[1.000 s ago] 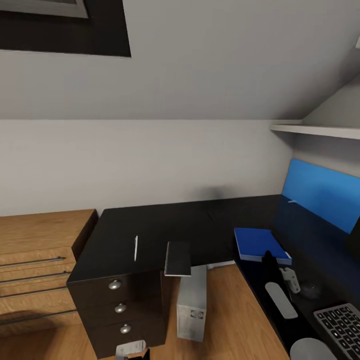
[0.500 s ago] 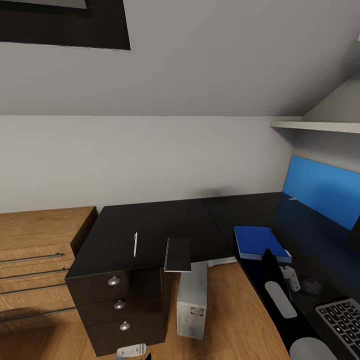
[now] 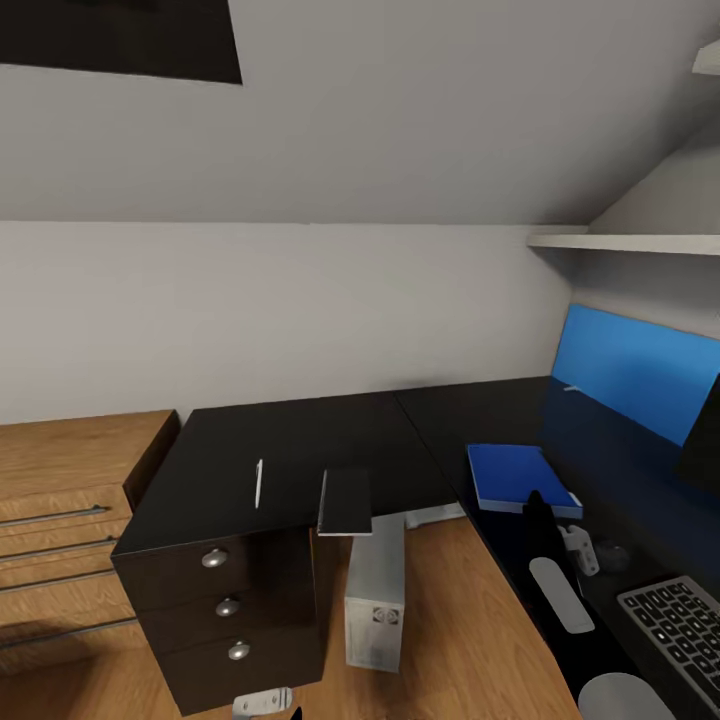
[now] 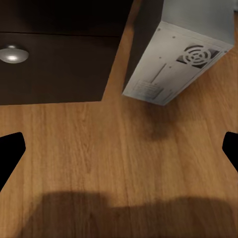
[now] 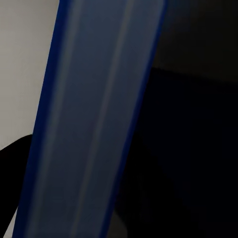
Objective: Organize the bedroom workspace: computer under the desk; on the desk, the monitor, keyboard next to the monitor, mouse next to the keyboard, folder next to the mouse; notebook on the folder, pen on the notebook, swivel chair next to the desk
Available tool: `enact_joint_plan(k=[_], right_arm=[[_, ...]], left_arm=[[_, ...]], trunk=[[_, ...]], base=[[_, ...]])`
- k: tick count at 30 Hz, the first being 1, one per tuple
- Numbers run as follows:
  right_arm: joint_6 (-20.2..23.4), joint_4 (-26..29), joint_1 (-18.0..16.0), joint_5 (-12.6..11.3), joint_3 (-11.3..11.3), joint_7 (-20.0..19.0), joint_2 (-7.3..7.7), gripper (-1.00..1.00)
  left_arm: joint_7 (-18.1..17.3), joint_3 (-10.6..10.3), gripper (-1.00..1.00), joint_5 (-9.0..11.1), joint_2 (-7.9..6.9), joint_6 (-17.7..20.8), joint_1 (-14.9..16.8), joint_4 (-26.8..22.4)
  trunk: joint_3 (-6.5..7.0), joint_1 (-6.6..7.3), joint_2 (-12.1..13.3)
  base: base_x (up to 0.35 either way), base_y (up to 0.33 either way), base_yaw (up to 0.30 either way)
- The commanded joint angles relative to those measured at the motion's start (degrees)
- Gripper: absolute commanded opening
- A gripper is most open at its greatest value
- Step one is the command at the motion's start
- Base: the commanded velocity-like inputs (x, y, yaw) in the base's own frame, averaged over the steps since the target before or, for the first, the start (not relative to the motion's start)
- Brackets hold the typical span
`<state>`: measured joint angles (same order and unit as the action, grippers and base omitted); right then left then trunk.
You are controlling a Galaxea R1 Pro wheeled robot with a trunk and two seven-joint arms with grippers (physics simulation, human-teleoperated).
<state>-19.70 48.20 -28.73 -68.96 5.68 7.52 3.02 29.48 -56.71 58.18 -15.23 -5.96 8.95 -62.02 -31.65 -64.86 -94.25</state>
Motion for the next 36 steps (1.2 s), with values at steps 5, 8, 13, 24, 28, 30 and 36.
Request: enact_joint_plan(k=[5,8,13,24,28,30,36], right_arm=[[-0.43,-2.23,-0.01,-1.35,0.03,0.08,0.05,-1.0],[-0.43,-2.12,-0.01,-1.35,0.03,0.05,0.03,-1.0],[-0.49,-2.12,-0.01,-1.35,0.03,-0.04,-0.01,-1.0],[-0.28,-0.44,-0.01,-1.35,-0.01,-0.16,0.05,-1.0],[-0.12,1.28,-0.01,-1.39,-0.07,-0.08,0.05,-1.0],[-0.05,1.44,-0.01,-1.37,-0.11,-0.07,0.1,-1.0],[-0.02,1.55,-0.01,-1.41,-0.14,-0.14,0.09,-1.0]], left_arm=[[0.28,-0.33,1.0,0.61,-0.07,-0.54,0.11,-0.03],[0.26,-0.33,1.0,0.62,-0.07,-0.54,0.11,-0.03],[0.25,-0.33,1.0,0.62,-0.06,-0.54,0.09,-0.03],[0.26,-0.33,1.0,0.61,-0.07,-0.54,0.11,-0.03],[0.24,-0.33,1.0,0.57,-0.07,-0.54,0.11,-0.03],[0.23,-0.33,1.0,0.55,-0.07,-0.6,0.11,-0.03],[0.25,-0.33,1.0,0.54,-0.07,-0.63,0.09,-0.03]], trunk=[[-0.08,0.0,-0.03],[-0.08,0.0,-0.03],[-0.08,0.0,-0.03],[-0.08,0.0,-0.03],[-0.08,0.0,-0.03],[-0.08,0.0,-0.03],[-0.08,0.0,-0.03]], base=[[0.0,0.0,-0.015],[0.0,0.0,-0.002],[0.0,0.0,-0.001],[0.0,0.0,-0.034],[0.0,0.0,-0.001],[0.0,0.0,0.0],[0.0,0.0,0.0]])
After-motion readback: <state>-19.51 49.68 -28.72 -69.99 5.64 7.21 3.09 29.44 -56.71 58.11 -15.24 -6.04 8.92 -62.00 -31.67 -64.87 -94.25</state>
